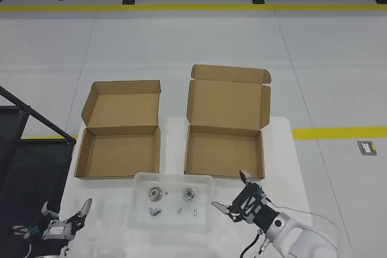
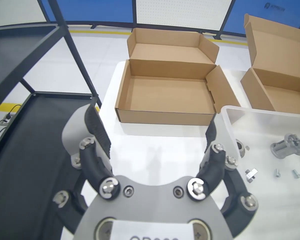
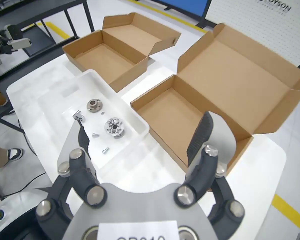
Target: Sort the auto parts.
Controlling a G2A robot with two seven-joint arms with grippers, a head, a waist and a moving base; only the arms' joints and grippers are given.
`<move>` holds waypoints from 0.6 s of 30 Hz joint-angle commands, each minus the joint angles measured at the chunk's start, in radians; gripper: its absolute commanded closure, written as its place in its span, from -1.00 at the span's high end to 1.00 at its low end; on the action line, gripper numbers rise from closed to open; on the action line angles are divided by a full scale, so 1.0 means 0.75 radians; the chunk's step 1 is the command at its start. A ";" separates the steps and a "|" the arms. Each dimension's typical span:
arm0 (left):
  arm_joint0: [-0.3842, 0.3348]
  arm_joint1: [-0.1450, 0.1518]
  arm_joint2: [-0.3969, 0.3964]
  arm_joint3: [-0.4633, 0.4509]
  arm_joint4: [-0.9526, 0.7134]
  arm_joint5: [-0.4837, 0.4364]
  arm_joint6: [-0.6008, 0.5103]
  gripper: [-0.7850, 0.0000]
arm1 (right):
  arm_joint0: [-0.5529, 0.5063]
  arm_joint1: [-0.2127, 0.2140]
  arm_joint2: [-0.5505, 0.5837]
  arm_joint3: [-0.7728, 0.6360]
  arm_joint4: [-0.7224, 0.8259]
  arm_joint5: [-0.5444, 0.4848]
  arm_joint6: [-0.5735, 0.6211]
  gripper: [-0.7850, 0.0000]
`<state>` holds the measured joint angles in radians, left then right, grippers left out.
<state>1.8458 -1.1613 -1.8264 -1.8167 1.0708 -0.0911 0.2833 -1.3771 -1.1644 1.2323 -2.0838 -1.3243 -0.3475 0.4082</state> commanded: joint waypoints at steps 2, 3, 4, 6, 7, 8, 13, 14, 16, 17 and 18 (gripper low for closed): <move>0.010 0.000 -0.004 -0.005 0.011 -0.002 -0.008 1.00 | 0.005 -0.001 -0.010 0.004 0.000 0.002 0.007 1.00; 0.010 0.000 -0.004 -0.005 0.011 -0.002 -0.008 1.00 | 0.005 -0.001 -0.010 0.004 0.000 0.002 0.007 1.00; 0.010 0.000 -0.004 -0.005 0.011 -0.002 -0.008 1.00 | 0.005 -0.001 -0.010 0.004 0.000 0.002 0.007 1.00; 0.010 0.000 -0.004 -0.005 0.011 -0.002 -0.008 1.00 | 0.005 -0.001 -0.010 0.004 0.000 0.002 0.007 1.00; 0.010 0.000 -0.004 -0.005 0.011 -0.002 -0.008 1.00 | 0.005 -0.001 -0.010 0.004 0.000 0.002 0.007 1.00; 0.010 0.000 -0.004 -0.005 0.011 -0.002 -0.008 1.00 | 0.005 -0.001 -0.010 0.004 0.000 0.002 0.007 1.00; 0.010 0.000 -0.004 -0.005 0.011 -0.002 -0.008 1.00 | 0.005 -0.001 -0.010 0.004 0.000 0.002 0.007 1.00; 0.009 -0.001 -0.003 -0.005 0.006 -0.003 -0.010 1.00 | 0.005 -0.002 -0.008 0.006 0.008 0.017 0.002 1.00; -0.001 -0.003 -0.003 0.006 0.001 0.023 -0.039 1.00 | 0.020 -0.012 -0.041 0.035 0.030 0.088 0.001 1.00; -0.009 -0.005 0.003 0.009 0.003 0.043 -0.053 1.00 | 0.053 -0.017 -0.090 0.043 0.038 0.060 0.026 1.00; -0.016 -0.007 0.009 0.008 0.005 0.053 -0.064 1.00 | 0.088 -0.024 -0.131 0.054 0.057 0.055 0.037 1.00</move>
<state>1.8407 -1.1647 -1.8256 -1.8110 1.0714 -0.0661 0.2473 -1.3460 -1.1767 1.1806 -2.0533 -1.2957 -0.2782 0.4135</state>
